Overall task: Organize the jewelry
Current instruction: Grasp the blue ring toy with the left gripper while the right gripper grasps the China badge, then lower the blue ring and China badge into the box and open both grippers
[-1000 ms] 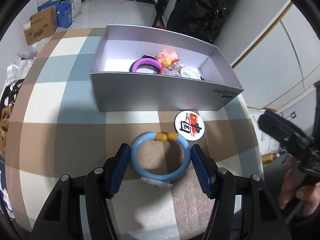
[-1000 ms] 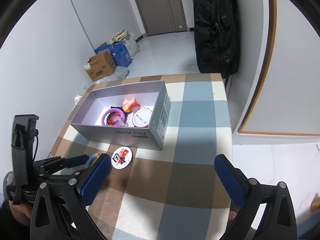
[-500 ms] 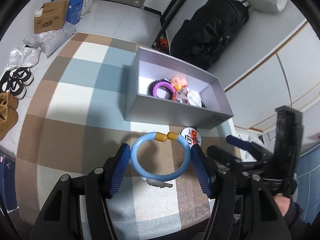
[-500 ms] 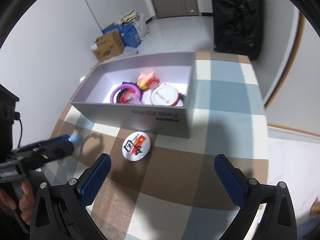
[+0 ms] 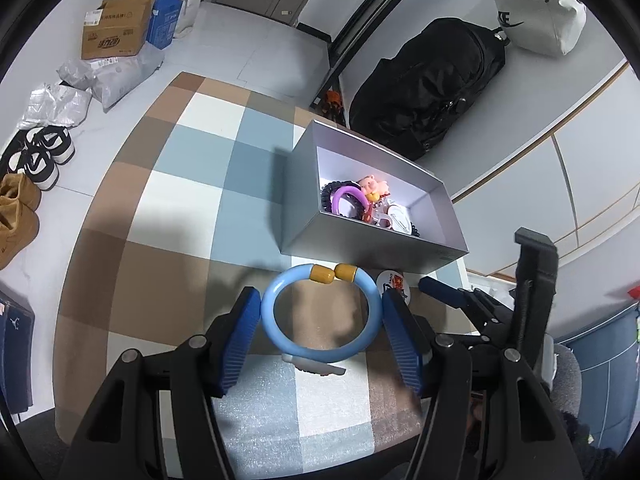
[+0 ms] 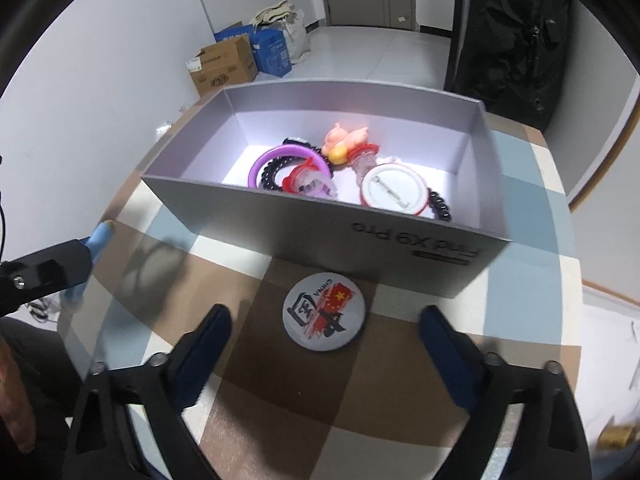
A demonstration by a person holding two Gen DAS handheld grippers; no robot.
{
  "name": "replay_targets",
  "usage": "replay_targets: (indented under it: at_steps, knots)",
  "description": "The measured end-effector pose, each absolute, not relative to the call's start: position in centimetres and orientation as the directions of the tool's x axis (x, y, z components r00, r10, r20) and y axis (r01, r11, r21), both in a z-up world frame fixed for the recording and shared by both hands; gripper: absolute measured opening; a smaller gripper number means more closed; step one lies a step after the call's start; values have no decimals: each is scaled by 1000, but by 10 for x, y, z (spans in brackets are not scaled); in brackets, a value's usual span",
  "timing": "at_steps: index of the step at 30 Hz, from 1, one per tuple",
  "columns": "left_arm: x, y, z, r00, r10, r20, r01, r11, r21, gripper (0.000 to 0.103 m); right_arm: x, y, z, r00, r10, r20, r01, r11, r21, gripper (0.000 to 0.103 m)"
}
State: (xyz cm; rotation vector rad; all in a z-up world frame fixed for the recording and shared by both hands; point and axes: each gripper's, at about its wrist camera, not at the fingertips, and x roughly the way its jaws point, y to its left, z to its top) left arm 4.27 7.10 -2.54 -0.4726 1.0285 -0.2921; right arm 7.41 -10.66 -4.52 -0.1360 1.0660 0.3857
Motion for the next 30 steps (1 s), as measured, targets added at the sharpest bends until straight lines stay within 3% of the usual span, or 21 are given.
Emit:
replay_targets:
  at_steps: [13,17,30]
  knots:
    - [43,81,-28,491,-456,-743,-8,850,-527,58,70,-103,-47,469,152,-870,-359,933,-30,70]
    - [42,81,-28,491,-453,-745,-10,852,-524,58,72,-104,-44,476,157,-865,-353,935,-24,43]
    - [40,83,-30,488,-445,-751,-25,853,-521,58,69,-114,-41,443,231,-866,-358,932,66,42]
